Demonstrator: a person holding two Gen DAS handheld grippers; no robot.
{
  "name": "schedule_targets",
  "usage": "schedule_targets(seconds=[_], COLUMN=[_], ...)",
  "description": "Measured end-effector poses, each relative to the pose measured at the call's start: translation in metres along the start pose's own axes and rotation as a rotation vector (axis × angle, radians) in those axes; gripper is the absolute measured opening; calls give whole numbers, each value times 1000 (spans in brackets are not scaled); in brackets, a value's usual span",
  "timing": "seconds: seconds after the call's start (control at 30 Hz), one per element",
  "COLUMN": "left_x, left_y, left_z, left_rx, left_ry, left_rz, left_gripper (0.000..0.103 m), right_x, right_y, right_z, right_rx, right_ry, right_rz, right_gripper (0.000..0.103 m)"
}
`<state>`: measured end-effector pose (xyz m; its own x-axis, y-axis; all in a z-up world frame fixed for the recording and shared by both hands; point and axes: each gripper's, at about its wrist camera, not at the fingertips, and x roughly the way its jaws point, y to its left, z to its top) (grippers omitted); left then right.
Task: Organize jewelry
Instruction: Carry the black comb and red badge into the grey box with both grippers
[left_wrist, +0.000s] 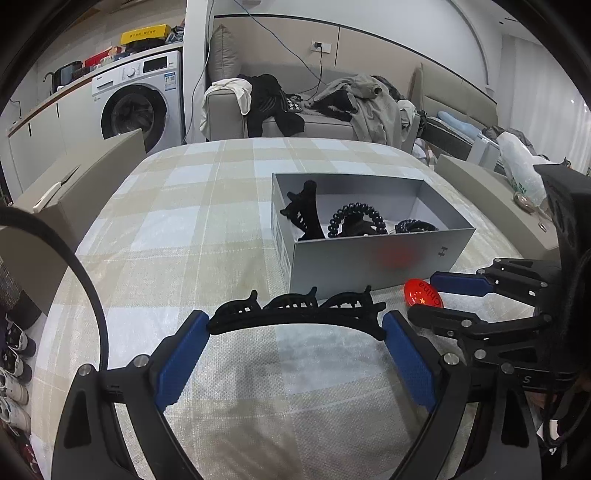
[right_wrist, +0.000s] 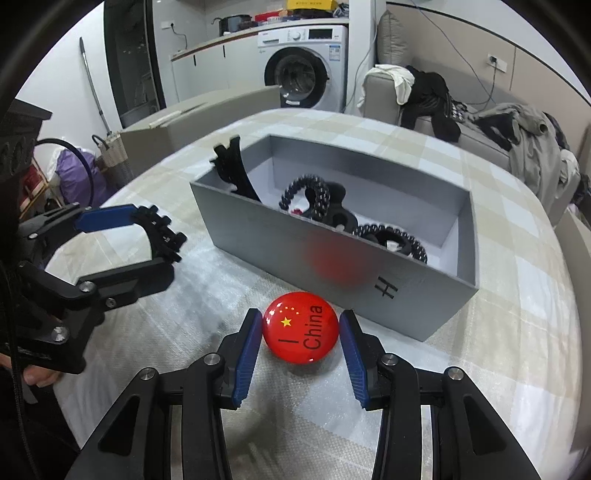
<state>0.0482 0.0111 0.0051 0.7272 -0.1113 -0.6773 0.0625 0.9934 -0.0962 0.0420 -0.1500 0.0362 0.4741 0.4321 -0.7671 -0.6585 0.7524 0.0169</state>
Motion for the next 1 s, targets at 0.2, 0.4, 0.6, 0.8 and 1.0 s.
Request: schedule_targets(seconds=[0.2, 0.4, 0.6, 0.8, 1.0], left_x=[-7, -12, -4, 3, 13], left_y=[-3, -6, -4, 2, -2], left_z=[7, 17, 29, 37, 42], left_rx=[0, 22, 30, 24, 48], left_ry=[-28, -69, -87, -96, -89], left_rz=[-2, -7, -3, -10, -15], left_gripper=[92, 92, 92, 92, 92], right_x=[-24, -42, -48, -51, -47], right_y=[-1, -10, -21, -31, -41], right_z=[6, 16, 22, 27, 31], right_rx=[26, 65, 103, 124, 152], right_ry=[-68, -146, -181, -198, -205], right_rz=[68, 82, 44, 33, 39], right_gripper=[41, 41, 42, 42, 42])
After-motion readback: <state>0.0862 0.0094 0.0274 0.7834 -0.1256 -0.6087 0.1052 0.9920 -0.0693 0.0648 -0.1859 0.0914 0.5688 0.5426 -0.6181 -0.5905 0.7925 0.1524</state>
